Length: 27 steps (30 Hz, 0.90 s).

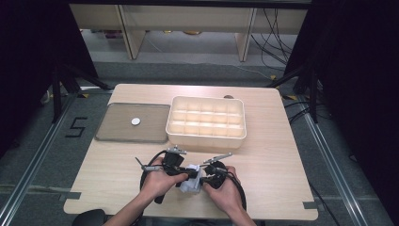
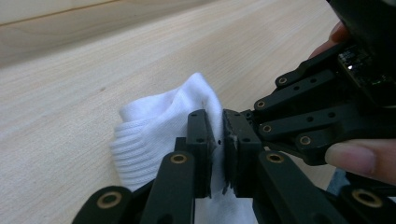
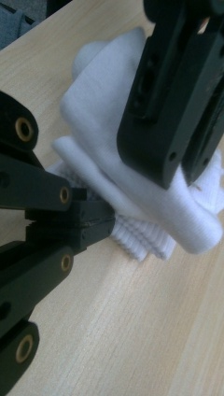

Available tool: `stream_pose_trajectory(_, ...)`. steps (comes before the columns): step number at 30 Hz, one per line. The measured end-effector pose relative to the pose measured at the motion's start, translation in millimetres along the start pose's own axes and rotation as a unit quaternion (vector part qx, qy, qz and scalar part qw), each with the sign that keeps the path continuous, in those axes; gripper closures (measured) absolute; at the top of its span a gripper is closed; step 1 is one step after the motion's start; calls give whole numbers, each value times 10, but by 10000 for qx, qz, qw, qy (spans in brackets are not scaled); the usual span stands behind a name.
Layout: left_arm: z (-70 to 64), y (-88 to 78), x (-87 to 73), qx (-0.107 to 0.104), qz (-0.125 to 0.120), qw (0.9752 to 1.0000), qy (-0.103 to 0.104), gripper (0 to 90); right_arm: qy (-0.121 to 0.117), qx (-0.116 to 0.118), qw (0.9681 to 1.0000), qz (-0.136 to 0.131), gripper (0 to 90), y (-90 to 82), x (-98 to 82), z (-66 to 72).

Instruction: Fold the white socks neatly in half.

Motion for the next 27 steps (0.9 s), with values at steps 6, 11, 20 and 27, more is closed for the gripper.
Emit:
stream_pose_trajectory(6, 5, 10, -9, 30, 19, 10000, 75, 812, 158, -15, 9994, -319, 844, -92, 104, -80)
stream_pose_trajectory(11, -6, 23, -12, 88, -16, 9999, 62, 810, 484, -142, 9970, -595, 788, -264, 327, -179)
stream_pose_trajectory(20, -5, 29, -16, 73, 2, 9999, 121, 808, 833, 9, 9940, -711, 712, -234, 439, -177)
stream_pose_trajectory(27, -11, 31, -20, 72, 18, 9999, 150, 808, 884, 221, 9923, -835, 707, -144, 449, -143)
Point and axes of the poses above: each handheld gripper's, and its own axes: y roughly forward along the jaws, x roughly out of its top, z roughly to its left, the point moved 5 cm from there along y, roughly forward along the jaws, and after that the axes turned 11 degrees about -z, right-handed, at the moved point
